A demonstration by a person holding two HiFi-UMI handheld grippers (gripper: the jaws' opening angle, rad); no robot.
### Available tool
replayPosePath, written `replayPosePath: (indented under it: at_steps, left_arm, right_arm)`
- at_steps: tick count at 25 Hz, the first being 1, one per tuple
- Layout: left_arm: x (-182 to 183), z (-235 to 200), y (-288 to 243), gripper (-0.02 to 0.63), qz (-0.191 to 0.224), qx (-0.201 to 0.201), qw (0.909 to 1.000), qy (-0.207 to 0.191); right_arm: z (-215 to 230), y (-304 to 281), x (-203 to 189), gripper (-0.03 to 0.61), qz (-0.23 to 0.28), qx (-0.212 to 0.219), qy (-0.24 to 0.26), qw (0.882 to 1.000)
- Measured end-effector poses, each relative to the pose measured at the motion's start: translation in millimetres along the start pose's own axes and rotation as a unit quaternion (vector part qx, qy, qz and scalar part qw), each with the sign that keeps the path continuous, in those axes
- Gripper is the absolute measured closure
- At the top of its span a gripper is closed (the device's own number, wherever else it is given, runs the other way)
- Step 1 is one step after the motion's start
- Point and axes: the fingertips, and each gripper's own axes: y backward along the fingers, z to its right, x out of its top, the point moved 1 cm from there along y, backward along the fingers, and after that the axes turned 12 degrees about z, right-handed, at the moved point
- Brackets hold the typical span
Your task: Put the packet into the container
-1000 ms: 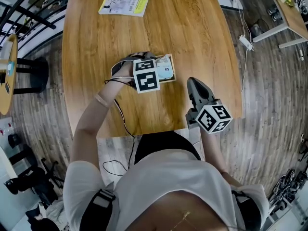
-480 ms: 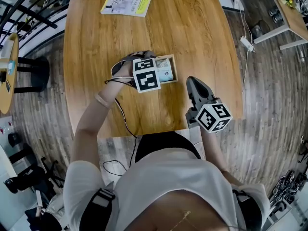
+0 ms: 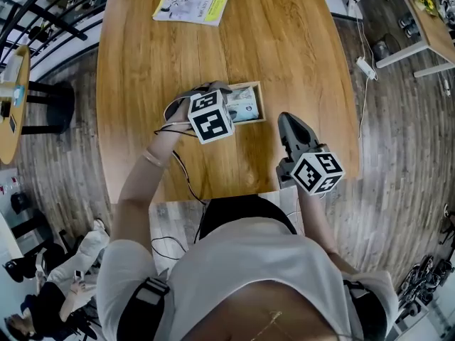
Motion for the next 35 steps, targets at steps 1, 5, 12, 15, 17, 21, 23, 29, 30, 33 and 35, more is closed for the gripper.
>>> replayPosePath:
  at_steps: [1, 5, 12, 15, 17, 21, 23, 29, 30, 33, 35]
  left_arm:
    - [1.2, 0.8, 1.5, 0.387, 0.007, 0.003, 1.0000, 0.005]
    - [8.2, 1.8, 9.1, 0.416, 0.037, 0.027, 0.9987, 0.024]
    - [23.7, -4.9, 29.9, 0.539, 0.136, 0.134, 0.9763, 0.102]
    - [28.3, -6.2, 34.6, 0.580, 0.174, 0.178, 0.9589, 0.136]
    - [30.0, -4.6, 37.5, 0.589, 0.198, 0.194, 0.9473, 0.160]
    - [26.7, -0.1, 49.9, 0.604, 0.244, 0.222, 0.9203, 0.211]
    - [27.1, 2.0, 58.5, 0.604, 0.262, 0.239, 0.9065, 0.229]
    - [24.5, 12.4, 84.8, 0.606, 0.304, 0.310, 0.8606, 0.266]
    - [25.3, 14.3, 89.8, 0.606, 0.314, 0.318, 0.8518, 0.274]
    - [31.2, 17.6, 104.2, 0.606, 0.346, 0.330, 0.8260, 0.298]
    - [36.1, 19.2, 114.3, 0.606, 0.364, 0.340, 0.8130, 0.302]
  right_arm:
    - [0.3, -1.1, 0.3, 0.568, 0.000, 0.001, 0.001, 1.000]
    - [-1.4, -5.0, -0.6, 0.568, -0.003, 0.009, 0.002, 1.000]
    - [-14.6, -11.9, 1.8, 0.568, -0.002, 0.028, 0.005, 1.000]
    - [-15.0, -12.4, 3.0, 0.568, 0.001, 0.033, 0.007, 0.999]
    - [-16.4, -14.7, 4.3, 0.568, 0.002, 0.038, 0.012, 0.999]
    - [-25.0, -24.9, 8.9, 0.568, 0.010, 0.051, 0.023, 0.998]
    - [-30.0, -29.6, 11.5, 0.568, 0.014, 0.058, 0.028, 0.998]
    - [-46.4, -37.4, 13.8, 0.568, 0.025, 0.079, 0.038, 0.996]
    - [-48.8, -37.8, 13.3, 0.568, 0.026, 0.081, 0.039, 0.996]
    - [-56.0, -38.9, 11.8, 0.568, 0.030, 0.087, 0.042, 0.995]
    - [-62.5, -38.1, 11.0, 0.568, 0.035, 0.094, 0.046, 0.994]
